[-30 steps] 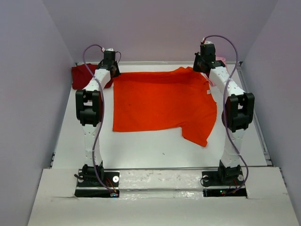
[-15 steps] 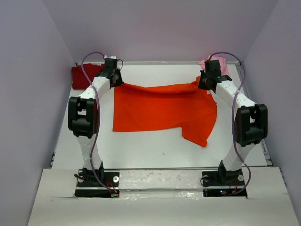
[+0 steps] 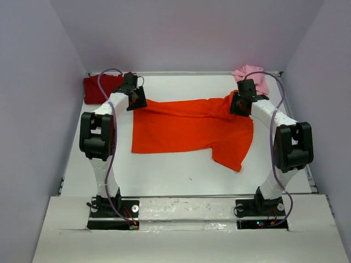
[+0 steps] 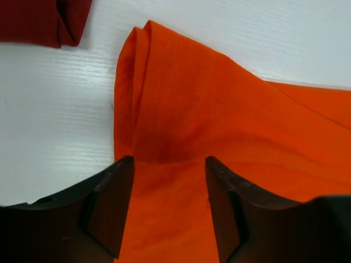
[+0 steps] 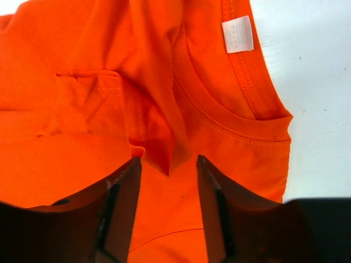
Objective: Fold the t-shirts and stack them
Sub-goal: Fold the flattened tshirt in 1/3 of the way
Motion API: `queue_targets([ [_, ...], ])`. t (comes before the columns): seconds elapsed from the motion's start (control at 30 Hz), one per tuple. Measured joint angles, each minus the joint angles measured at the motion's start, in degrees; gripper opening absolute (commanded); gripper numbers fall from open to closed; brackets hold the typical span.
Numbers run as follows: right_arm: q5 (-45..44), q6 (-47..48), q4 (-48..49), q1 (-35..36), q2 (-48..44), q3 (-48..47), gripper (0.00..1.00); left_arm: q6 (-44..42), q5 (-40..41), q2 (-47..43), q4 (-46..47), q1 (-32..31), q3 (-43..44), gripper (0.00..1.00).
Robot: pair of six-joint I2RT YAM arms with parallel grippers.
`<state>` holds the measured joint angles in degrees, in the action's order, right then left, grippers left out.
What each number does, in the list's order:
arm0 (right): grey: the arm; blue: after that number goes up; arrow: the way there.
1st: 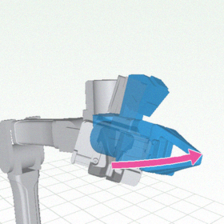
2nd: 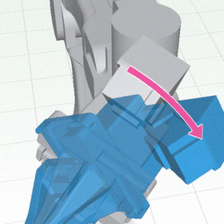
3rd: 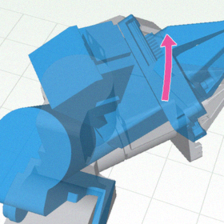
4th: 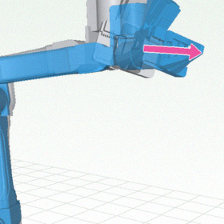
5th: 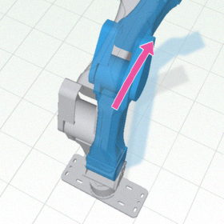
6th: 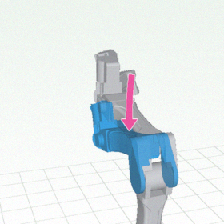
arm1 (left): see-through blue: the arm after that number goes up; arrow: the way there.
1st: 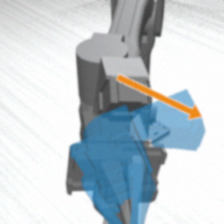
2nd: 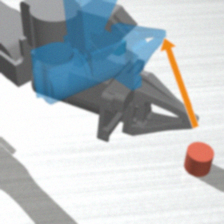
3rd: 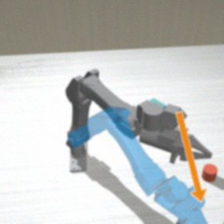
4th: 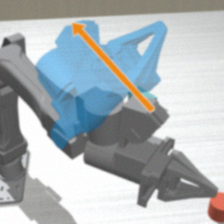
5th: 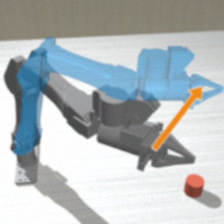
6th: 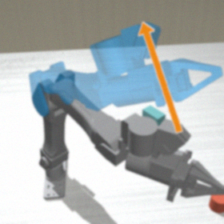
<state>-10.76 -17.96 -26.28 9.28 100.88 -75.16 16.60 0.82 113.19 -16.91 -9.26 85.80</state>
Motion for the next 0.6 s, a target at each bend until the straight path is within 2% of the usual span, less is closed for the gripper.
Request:
queue_targets([
  [0.23,-0.5,0.2,-3.1,0.0,-1.2,-0.8,0.57,2.0,0.5,-2.3,-0.9,0.0,-0.2,0.74],
  [0.4,0.2,0.8,-4.3,0.0,-0.6,-7.3,0.54,4.0,-0.7,-12.4,1.3,0.0,-3.7,0.74],
  [0.6,3.6,1.0,-2.4,-0.2,7.1,-14.1,0.50,4.9,-2.5,-21.8,4.6,-1.4,-6.4,0.74],
])
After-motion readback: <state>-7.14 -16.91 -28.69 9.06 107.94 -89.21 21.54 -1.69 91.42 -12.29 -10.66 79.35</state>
